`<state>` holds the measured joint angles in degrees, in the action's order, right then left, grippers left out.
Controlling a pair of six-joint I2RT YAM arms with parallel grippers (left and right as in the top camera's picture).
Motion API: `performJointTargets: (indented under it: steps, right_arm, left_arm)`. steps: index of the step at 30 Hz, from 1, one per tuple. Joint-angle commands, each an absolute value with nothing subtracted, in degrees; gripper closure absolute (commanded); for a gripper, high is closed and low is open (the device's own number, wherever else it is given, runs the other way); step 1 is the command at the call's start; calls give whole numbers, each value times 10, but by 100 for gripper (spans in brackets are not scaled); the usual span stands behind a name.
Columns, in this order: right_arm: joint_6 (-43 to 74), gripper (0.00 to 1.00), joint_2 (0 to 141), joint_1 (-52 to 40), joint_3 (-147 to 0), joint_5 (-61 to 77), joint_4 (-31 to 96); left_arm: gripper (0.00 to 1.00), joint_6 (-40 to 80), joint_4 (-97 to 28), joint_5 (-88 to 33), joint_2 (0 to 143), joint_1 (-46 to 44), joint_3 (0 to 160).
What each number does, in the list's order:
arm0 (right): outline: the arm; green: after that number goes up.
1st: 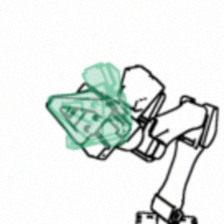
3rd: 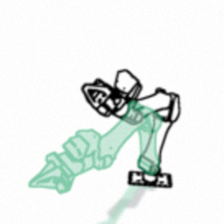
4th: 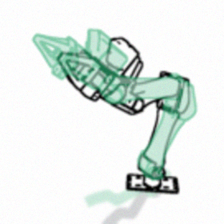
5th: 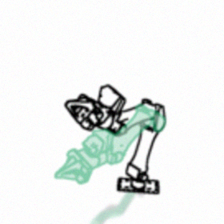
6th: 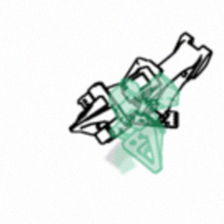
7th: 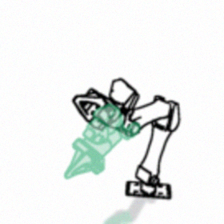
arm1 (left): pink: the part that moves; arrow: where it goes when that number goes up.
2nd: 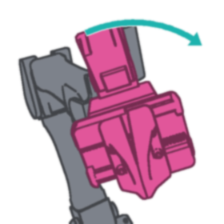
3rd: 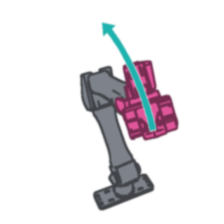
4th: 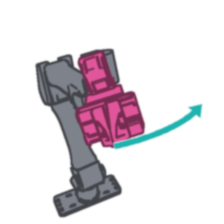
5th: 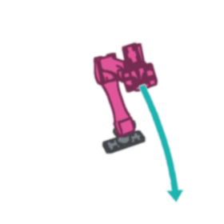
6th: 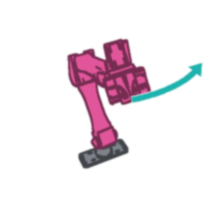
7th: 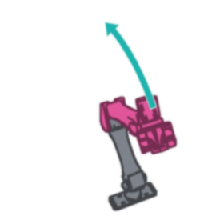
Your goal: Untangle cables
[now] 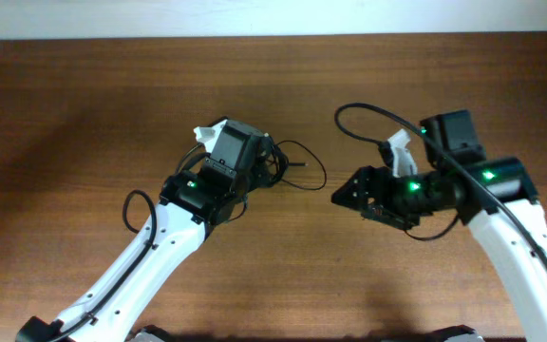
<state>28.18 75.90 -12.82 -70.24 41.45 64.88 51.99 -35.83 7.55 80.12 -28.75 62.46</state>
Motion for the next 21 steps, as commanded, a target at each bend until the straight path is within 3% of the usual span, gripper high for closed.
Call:
performJointTargets:
  steps: [1,4,11,12,13,15,17,21]
  right_arm:
    - [425,20,811,-201,-693,399,584]
    - [530,20,849,-227,-691,337,478]
    - [656,30,940,-229,-675,310,344]
    - [662,36,943,-229,-675,303,345]
    - [675,53,947,-229,-675,299,344]
    - [680,79,949,-229,-675,301,344]
    - [680,96,949,-229,-675,301,343]
    - [585,96,906,-226,-684,353,268]
  left_arm:
    - [100,638,-357,68,797,-287,625]
    - [100,744,-362,53,797,-287,625]
    - [100,744,-360,8,797,-287,625]
    - [100,744,-357,7,797,-287,625]
    - [100,744,-353,0,797,-287,625]
    - [100,744,-353,-3,797,-287,625]
    - [100,743,-352,-3,797,-287,625]
    - [100,636,-357,51,797,-287,625]
